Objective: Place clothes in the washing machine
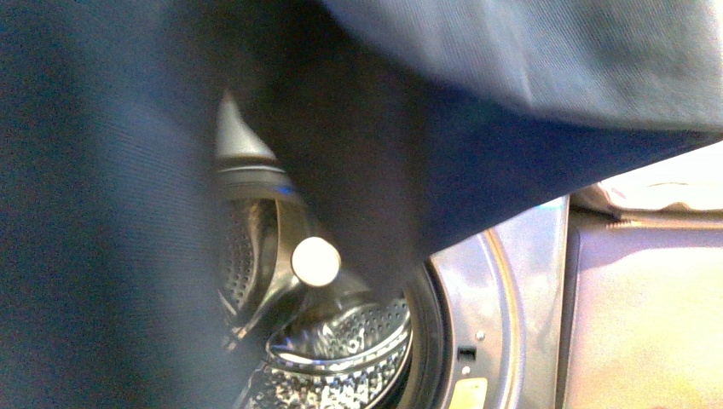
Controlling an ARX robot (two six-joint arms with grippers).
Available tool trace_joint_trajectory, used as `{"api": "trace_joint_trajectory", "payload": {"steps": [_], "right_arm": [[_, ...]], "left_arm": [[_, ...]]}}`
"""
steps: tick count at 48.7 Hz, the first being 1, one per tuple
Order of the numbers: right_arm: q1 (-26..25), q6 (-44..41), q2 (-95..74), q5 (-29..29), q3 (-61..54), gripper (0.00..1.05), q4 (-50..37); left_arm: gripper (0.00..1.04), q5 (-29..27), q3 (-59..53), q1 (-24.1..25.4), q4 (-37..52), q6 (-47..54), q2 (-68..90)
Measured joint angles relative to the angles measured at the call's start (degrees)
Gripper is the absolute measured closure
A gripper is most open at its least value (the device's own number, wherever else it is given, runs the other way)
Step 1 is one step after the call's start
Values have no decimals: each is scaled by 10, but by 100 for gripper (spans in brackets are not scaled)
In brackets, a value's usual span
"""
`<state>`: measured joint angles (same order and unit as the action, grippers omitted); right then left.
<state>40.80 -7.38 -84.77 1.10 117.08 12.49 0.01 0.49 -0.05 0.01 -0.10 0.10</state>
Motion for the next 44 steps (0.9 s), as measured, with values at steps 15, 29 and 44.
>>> {"api": "trace_joint_trajectory", "payload": {"steps": [15,29,44], "right_arm": [[0,0,0,0,0,99,0],[1,0,0,-1,0,99,0],[1,0,0,-1,1,99,0]], "left_arm": [[6,0,0,0,0,0,0],[6,258,19,122,126,-140,101],[6,286,139,151,244,-160,265]]}}
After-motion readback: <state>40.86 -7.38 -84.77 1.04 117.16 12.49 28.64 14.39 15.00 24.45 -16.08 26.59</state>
